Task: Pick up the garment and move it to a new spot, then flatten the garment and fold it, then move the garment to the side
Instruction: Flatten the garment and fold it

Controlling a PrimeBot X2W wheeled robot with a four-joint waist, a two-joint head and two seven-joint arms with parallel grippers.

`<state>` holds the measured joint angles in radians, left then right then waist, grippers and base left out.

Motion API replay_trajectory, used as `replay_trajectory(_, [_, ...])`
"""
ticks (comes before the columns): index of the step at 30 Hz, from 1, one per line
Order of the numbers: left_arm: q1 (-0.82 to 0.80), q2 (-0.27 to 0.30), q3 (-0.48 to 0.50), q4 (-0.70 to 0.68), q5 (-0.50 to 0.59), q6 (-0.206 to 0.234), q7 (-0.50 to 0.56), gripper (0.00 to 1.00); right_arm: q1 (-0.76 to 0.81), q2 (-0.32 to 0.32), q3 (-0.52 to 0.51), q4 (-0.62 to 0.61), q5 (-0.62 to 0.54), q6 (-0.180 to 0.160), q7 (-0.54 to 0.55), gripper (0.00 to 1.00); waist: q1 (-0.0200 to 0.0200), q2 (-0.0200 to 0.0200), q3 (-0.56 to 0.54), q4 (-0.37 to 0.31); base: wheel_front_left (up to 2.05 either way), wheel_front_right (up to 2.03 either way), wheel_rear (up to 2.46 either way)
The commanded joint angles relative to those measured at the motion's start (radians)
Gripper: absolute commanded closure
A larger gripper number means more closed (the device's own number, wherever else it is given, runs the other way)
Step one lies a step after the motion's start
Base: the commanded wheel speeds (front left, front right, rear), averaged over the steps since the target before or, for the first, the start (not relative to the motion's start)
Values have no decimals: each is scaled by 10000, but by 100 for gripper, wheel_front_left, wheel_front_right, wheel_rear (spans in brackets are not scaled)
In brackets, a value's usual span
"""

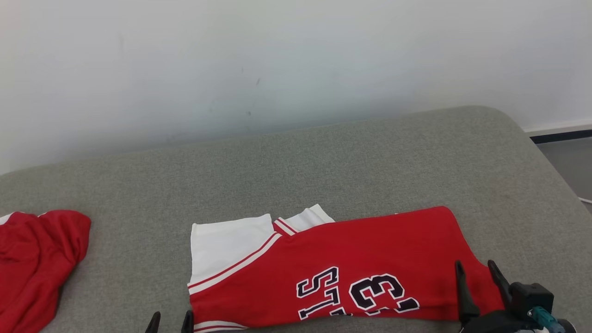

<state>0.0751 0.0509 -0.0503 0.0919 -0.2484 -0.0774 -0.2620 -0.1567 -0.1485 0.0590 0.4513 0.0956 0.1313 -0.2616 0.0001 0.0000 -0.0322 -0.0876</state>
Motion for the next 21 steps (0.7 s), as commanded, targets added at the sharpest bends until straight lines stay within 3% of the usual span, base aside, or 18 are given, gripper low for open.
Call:
replay_trajectory(1, [-116,-4,-72,16,-37,17,-39,0,195,-126,125,63,130,-10,-35,0,-1,0,-37,2,0,0,0])
replay_trajectory(9, [-61,-5,-424,-8,-117,58,-39,0,-436,-296,681,1186,665,-10,168,0,-1,0,-80,309,0,0,0])
replay_trajectory(21, [-223,-2,-781,146,-59,31,-39,0,-3762,-580,1686,4187,1758,-10,2961,0,-1,0,326,1022,0,0,0])
